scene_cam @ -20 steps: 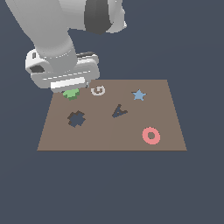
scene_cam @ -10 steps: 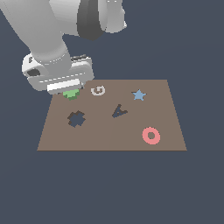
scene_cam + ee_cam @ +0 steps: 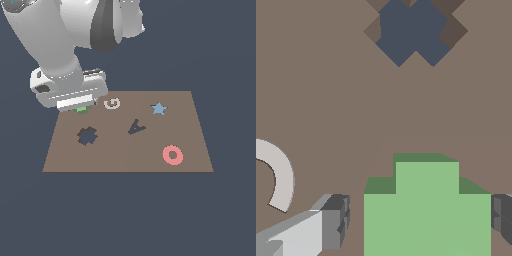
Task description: Insert a designated object into the corresponding slot on a board.
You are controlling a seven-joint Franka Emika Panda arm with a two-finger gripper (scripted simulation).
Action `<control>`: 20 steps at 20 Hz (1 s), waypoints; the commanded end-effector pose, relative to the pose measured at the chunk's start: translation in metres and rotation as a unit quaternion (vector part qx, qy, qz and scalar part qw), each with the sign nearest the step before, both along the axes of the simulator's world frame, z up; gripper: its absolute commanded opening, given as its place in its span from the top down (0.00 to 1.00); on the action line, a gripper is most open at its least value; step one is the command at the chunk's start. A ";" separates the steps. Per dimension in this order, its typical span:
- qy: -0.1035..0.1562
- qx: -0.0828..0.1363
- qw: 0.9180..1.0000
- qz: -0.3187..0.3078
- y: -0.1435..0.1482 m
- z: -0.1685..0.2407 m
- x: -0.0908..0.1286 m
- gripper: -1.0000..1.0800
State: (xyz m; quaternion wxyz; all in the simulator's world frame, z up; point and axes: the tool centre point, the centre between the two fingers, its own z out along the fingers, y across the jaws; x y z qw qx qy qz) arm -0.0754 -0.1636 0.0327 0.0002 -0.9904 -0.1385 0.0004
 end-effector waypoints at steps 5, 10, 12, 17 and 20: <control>0.000 0.000 1.000 0.000 0.000 -0.003 0.000 1.00; 0.000 0.000 1.000 0.000 0.000 -0.003 0.000 1.00; -0.001 -0.001 1.000 0.000 -0.001 -0.002 0.000 1.00; 0.000 0.000 1.000 0.000 -0.001 0.001 0.000 1.00; 0.000 0.000 1.000 -0.003 0.000 0.001 0.000 1.00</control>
